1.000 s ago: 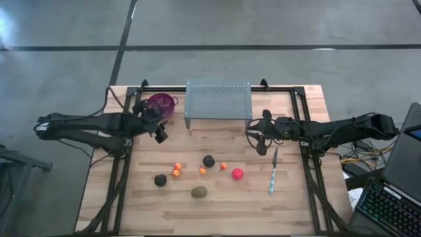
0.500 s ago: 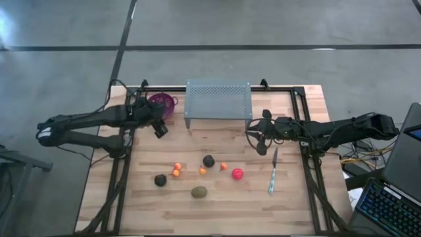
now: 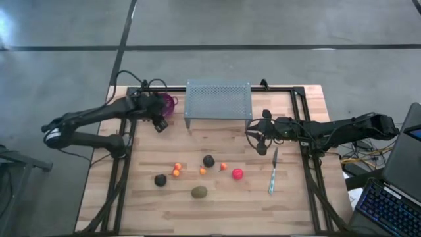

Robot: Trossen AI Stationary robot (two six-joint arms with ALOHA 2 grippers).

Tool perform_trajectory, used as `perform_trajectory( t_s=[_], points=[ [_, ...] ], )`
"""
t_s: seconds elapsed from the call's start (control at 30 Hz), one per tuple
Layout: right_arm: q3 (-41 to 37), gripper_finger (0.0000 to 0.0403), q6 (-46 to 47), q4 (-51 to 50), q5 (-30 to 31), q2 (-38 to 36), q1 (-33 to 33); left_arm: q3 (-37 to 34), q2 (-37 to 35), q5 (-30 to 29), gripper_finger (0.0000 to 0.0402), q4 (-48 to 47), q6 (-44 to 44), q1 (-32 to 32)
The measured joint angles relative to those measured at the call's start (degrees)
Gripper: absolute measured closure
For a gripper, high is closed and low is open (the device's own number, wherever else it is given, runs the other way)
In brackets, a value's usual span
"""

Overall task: Pick & Place Fruit
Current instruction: Put the purple strainer bowl on the shelf

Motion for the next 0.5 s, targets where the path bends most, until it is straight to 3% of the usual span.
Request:
perform_trajectory(
  t_s=[0.5],
  points=[
    [0.0,0.0297,0.0,0.0,0.0,0.0,0.0,0.0,9.4,0.4,0.0204,1.4,2.3,0.5]
  ],
)
